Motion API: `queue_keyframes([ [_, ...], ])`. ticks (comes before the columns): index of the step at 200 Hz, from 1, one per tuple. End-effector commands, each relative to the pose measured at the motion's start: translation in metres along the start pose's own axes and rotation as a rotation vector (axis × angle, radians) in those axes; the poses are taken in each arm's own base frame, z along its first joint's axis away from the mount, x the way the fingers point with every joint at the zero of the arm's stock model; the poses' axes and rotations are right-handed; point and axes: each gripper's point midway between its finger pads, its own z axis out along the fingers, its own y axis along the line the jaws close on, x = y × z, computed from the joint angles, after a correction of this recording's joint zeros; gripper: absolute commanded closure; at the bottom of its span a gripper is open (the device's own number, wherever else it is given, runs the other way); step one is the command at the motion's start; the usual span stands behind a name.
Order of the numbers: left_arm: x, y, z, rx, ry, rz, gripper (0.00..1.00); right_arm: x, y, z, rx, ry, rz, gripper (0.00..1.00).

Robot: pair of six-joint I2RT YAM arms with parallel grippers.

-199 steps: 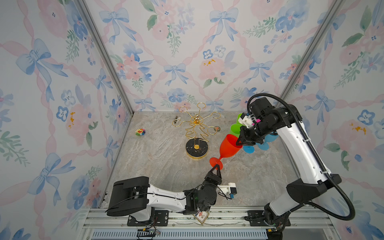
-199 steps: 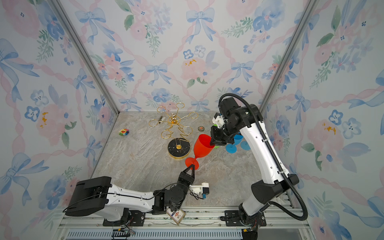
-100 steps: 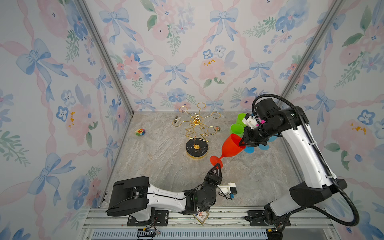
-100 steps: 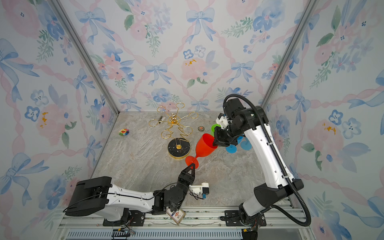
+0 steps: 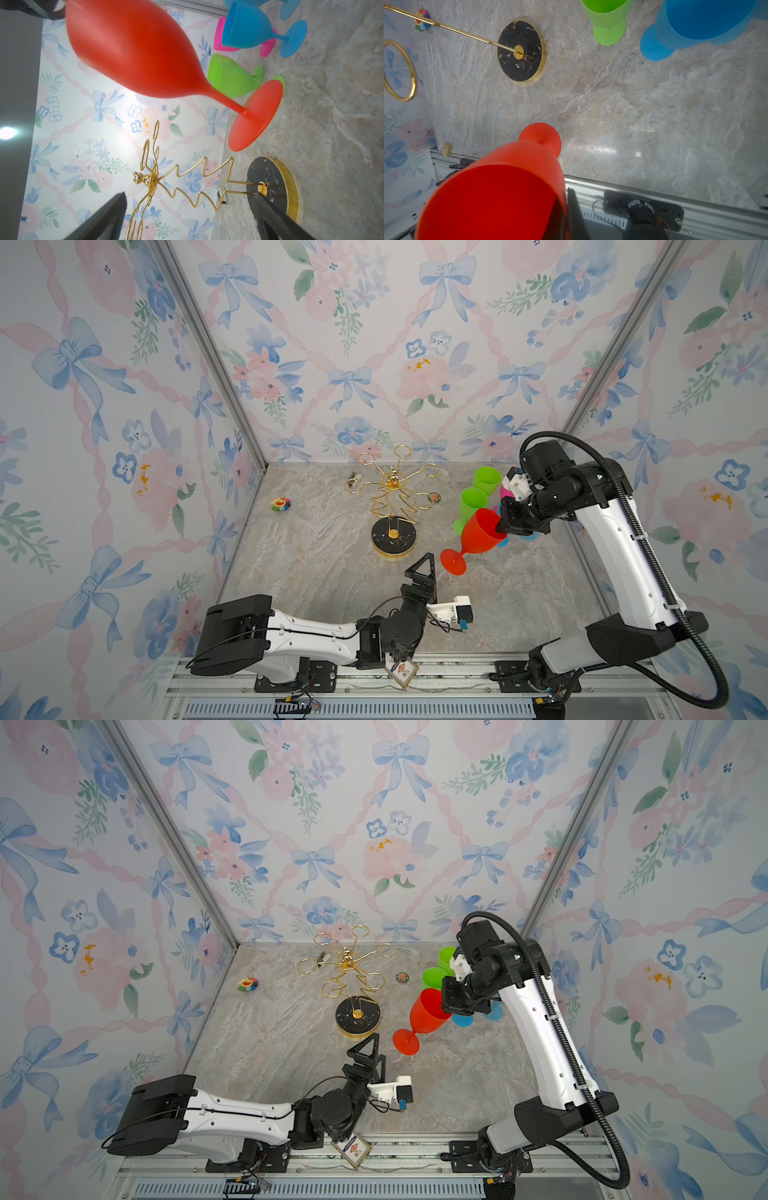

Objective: Take the wine glass off the wine glass rack
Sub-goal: 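Carry the red glass upright beside the blue glasses while left gripper releases and withdraws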

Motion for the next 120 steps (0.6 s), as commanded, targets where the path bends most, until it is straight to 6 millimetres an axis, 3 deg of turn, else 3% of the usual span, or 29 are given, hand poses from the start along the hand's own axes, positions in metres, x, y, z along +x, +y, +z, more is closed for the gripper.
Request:
queue_keyframes([
  [1, 0.000, 0.033, -0.003, -0.013, 0.020, -0.234, 0.02, 0.014, -0.034, -0.007, 0.152, 0.005, 0.005, 1.00],
  [37, 0.005, 0.059, -0.007, 0.069, 0.044, -0.512, 0.02, 0.010, -0.068, -0.008, 0.278, -0.082, 0.037, 1.00],
  [81, 0.013, 0.087, -0.012, 0.072, 0.041, -0.712, 0.02, 0.018, -0.109, 0.020, 0.237, -0.095, 0.240, 1.00],
  [120, 0.043, 0.122, -0.007, 0.076, 0.036, -1.002, 0.02, 0.004, -0.143, 0.028, 0.283, -0.168, 0.374, 1.00],
])
